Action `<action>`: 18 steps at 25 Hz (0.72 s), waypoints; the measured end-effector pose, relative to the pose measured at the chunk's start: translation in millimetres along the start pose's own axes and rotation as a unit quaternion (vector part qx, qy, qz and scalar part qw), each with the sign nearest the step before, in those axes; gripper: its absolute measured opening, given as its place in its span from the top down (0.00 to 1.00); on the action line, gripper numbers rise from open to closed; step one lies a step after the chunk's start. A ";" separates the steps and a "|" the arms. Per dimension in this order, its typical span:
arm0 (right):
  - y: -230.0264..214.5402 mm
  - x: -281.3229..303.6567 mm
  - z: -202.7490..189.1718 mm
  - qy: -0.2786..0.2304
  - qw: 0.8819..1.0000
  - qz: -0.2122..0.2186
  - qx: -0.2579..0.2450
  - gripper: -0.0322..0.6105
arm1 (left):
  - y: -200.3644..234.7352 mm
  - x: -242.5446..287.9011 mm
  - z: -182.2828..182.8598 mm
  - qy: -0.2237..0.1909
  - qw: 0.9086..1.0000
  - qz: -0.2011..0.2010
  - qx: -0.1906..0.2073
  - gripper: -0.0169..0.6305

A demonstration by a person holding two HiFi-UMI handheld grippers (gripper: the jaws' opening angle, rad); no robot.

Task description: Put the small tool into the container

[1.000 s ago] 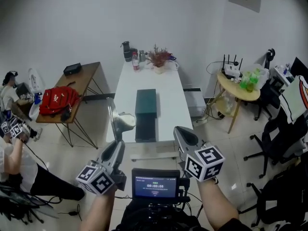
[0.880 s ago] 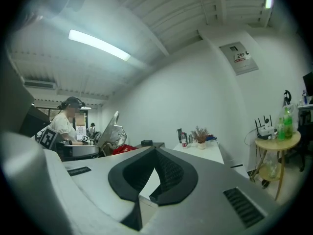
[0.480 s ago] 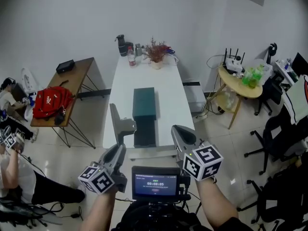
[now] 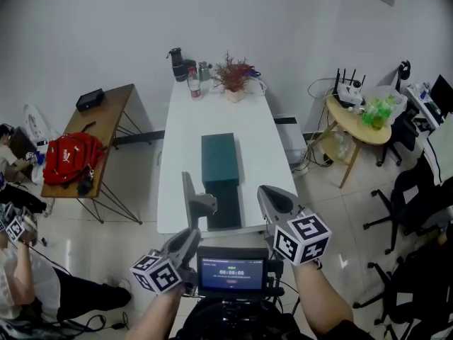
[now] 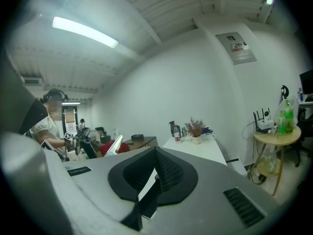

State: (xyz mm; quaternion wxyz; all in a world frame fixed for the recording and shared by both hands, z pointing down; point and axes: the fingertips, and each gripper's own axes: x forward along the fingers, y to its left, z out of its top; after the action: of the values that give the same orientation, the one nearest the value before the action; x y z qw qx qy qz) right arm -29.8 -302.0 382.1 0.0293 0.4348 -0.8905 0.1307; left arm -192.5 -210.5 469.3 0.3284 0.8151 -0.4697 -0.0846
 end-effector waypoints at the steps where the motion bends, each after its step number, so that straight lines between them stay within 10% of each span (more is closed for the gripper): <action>1: -2.0 9.5 -2.8 0.004 1.000 -0.006 0.000 0.94 | 10.9 5.8 -1.6 0.007 1.000 -0.001 -0.009 0.85; 18: -71.7 71.5 -36.7 0.048 0.998 -0.010 0.027 0.94 | 87.2 95.7 -95.5 0.125 0.972 0.047 -0.194 0.85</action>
State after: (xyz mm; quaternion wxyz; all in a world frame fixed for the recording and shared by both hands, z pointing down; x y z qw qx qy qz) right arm -20.4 -389.5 444.2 0.0611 0.4372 -0.8799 0.1755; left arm -159.7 -275.5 612.7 0.5396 0.7169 -0.4378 -0.0560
